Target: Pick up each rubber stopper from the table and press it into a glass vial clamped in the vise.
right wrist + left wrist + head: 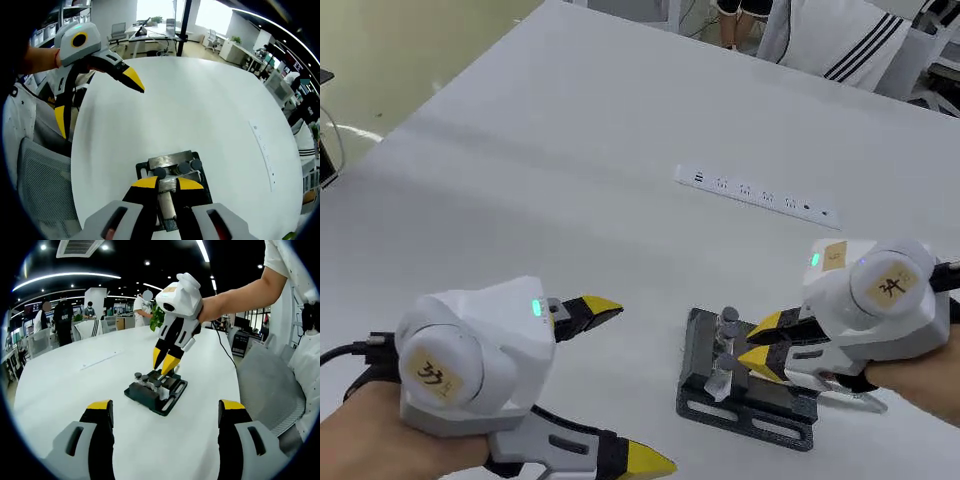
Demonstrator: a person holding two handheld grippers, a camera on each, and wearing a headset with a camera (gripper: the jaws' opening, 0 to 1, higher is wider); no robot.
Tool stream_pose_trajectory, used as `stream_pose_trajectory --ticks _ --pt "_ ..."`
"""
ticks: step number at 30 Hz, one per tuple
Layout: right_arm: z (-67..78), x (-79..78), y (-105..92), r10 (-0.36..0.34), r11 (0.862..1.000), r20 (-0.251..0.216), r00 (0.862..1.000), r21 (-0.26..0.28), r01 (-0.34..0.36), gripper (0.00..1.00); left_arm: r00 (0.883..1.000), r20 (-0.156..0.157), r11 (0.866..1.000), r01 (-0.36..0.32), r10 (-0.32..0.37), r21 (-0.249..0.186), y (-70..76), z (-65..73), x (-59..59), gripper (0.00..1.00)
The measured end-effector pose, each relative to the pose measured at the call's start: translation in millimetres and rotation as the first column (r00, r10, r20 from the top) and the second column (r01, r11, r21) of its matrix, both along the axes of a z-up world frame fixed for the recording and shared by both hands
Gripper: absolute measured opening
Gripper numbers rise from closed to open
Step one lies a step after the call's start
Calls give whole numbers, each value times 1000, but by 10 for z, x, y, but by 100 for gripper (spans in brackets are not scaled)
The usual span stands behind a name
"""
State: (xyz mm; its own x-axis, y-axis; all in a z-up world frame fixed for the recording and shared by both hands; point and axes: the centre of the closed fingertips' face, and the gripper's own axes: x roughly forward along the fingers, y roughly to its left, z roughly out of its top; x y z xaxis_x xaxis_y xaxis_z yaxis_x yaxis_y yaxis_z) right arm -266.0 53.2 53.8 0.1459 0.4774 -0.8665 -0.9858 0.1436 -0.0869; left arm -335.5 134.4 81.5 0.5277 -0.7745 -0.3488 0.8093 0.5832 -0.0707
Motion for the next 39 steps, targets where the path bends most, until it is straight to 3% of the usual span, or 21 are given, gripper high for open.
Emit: stream_pose_trajectory --ticks 9,13,26,34,39 --pt "131 -9 -209 -79 993 0 997 84 79 18 1000 -2 999 20 -20 28 -30 0 -3 88" --pt "159 -29 -322 -111 987 1 994 113 111 24 1000 -3 1000 16 -16 21 -15 18 18 90" --pt "154 -127 -770 -236 943 -42 971 230 239 44 999 -9 998 36 -36 60 -12 7 16 98" --pt "127 -238 -936 -259 920 -53 964 291 264 59 998 -18 995 54 -53 89 -17 -41 51 99" --pt "118 -302 -993 -258 906 -52 965 333 261 67 997 -24 990 78 -75 114 -52 -43 3 99"
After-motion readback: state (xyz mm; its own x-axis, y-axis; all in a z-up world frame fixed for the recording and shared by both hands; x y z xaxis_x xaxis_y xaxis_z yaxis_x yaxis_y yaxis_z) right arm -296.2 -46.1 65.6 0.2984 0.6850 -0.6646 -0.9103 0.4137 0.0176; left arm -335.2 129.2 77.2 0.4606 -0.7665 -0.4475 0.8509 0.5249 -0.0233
